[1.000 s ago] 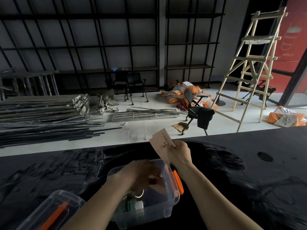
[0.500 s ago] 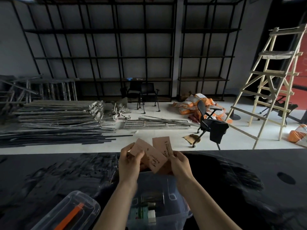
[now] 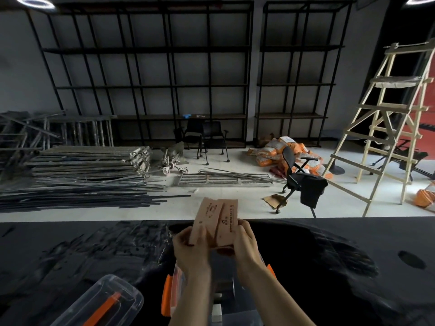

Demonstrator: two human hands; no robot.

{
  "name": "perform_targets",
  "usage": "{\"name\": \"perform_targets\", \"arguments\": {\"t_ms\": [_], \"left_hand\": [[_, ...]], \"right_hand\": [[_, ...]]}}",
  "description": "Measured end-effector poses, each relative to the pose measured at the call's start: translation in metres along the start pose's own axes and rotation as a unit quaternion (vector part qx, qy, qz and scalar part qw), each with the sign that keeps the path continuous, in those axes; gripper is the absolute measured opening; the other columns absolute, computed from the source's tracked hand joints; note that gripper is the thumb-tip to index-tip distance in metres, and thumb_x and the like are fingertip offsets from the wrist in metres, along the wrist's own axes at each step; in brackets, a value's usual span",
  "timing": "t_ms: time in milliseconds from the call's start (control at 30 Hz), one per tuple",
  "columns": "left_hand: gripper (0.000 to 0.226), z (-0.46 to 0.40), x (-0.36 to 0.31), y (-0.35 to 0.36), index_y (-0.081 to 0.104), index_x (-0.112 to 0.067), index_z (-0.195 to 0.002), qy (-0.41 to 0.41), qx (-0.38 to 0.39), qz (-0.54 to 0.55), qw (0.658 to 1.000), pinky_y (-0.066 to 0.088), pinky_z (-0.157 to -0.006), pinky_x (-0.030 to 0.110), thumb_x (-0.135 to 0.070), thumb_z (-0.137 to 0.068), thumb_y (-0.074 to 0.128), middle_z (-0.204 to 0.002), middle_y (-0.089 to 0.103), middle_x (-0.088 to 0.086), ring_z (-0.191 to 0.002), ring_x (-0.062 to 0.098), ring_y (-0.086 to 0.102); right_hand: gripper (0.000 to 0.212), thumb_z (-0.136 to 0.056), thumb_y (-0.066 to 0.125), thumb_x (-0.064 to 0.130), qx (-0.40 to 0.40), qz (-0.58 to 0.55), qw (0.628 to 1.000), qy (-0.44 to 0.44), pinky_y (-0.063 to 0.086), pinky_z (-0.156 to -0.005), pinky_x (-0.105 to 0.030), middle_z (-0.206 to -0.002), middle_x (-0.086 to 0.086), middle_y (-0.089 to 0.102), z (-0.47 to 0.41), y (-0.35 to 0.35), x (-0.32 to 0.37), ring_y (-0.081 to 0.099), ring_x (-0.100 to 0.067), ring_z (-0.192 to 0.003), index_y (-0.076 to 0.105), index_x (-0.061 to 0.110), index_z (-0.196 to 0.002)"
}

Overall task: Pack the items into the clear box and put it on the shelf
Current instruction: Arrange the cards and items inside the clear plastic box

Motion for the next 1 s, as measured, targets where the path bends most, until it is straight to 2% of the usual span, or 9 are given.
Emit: {"name": "perform_targets", "arguments": {"t_ms": [133,233,300,400,500,667,800,867,1000], "left_hand": [[0.025,0.021,-0.009,0.016,0.061,-0.014,-0.098,0.045,0.111,-0.071,0.990,0.052,-0.057,0.016,-0.026,-0.085,0.078,-0.086,0.072,-0.001,-0.078,0.013,0.071],[0.020,0.015,-0.015,0.020,0.061,-0.012,-0.093,0.076,0.168,-0.113,0.976,0.050,-0.055,0.010,-0.022,-0.087,0.077,-0.086,0.073,0.000,-0.077,0.011,0.070],[0.023,-0.002,-0.012,0.022,0.063,-0.007,-0.095,0.045,0.178,-0.118,0.976,0.057,-0.069,0.024,-0.025,-0.087,0.076,-0.091,0.075,0.008,-0.085,0.021,0.071],[0.063,-0.028,-0.008,0.031,0.058,0.003,-0.117,-0.011,0.184,-0.108,0.977,0.055,-0.083,0.042,-0.051,-0.085,0.067,-0.106,0.075,0.016,-0.098,0.034,0.071],[0.038,-0.019,-0.021,0.043,0.058,-0.001,-0.120,0.023,0.238,-0.111,0.965,0.049,-0.075,0.028,-0.034,-0.104,0.046,-0.115,0.071,0.018,-0.106,0.034,0.067],[0.036,0.013,-0.026,0.052,0.056,-0.017,-0.124,0.079,0.367,-0.075,0.924,0.054,-0.081,0.016,-0.034,-0.110,0.027,-0.120,0.068,0.007,-0.115,0.020,0.064],[0.036,0.008,-0.030,0.050,0.051,-0.029,-0.132,0.097,0.439,-0.151,0.880,0.051,-0.094,0.022,-0.046,-0.105,0.035,-0.128,0.067,0.002,-0.116,0.013,0.063],[0.026,0.006,-0.035,0.049,0.052,-0.035,-0.130,0.079,0.463,-0.163,0.868,0.047,-0.090,0.016,-0.034,-0.107,0.040,-0.127,0.067,-0.002,-0.116,0.011,0.061],[0.042,-0.010,-0.068,0.041,0.052,-0.045,-0.135,0.046,0.439,-0.055,0.895,0.050,-0.092,0.042,-0.041,-0.094,0.060,-0.122,0.068,0.004,-0.113,0.027,0.063]], "right_hand": [[0.020,-0.105,0.040,0.024,0.030,0.033,0.999,-0.028,0.058,-0.092,-0.051,-0.116,-0.014,0.066,-0.003,0.008,0.003,0.066,-0.030,-0.106,0.051,0.015,-0.120],[0.024,-0.105,0.043,0.028,0.036,0.027,0.999,-0.029,0.062,-0.079,-0.043,-0.108,-0.011,0.073,-0.006,0.004,0.003,0.071,-0.028,-0.097,0.060,0.015,-0.115],[0.023,-0.103,0.047,0.027,0.041,0.039,0.998,-0.040,0.061,-0.066,-0.038,-0.100,-0.013,0.075,-0.008,0.002,0.005,0.073,-0.031,-0.089,0.065,0.013,-0.110],[0.018,-0.100,0.051,0.016,0.048,0.052,0.996,-0.046,0.061,-0.075,-0.046,-0.099,-0.016,0.075,-0.009,0.009,0.004,0.073,-0.033,-0.093,0.067,0.009,-0.106],[0.021,-0.097,0.045,0.008,0.074,0.069,0.994,-0.040,0.058,-0.090,-0.051,-0.106,-0.016,0.073,-0.008,0.021,-0.001,0.068,-0.036,-0.106,0.065,0.009,-0.104],[0.023,-0.102,0.049,0.022,0.129,0.049,0.990,-0.026,0.056,-0.078,-0.025,-0.116,-0.006,0.069,-0.004,0.026,-0.001,0.070,-0.011,-0.099,0.050,0.017,-0.125],[0.032,-0.096,0.063,0.024,0.177,0.099,0.977,-0.063,0.058,-0.072,-0.046,-0.107,-0.017,0.067,0.004,0.023,0.003,0.071,-0.024,-0.078,0.047,0.017,-0.122],[0.034,-0.095,0.065,0.022,0.188,0.079,0.978,-0.054,0.061,-0.073,-0.050,-0.108,-0.020,0.068,0.008,0.021,0.003,0.073,-0.035,-0.085,0.048,0.019,-0.124],[0.039,-0.093,0.067,0.019,0.231,0.070,0.970,-0.028,0.059,-0.084,-0.058,-0.117,-0.017,0.069,0.017,0.032,0.005,0.070,-0.039,-0.104,0.050,0.024,-0.128]]}}
Point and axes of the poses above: each hand's wrist, its own z-axis away from the middle knuckle, its own y-axis out of the palm, x = y × z, the point moved 7 cm from there along -z, towards the middle knuckle
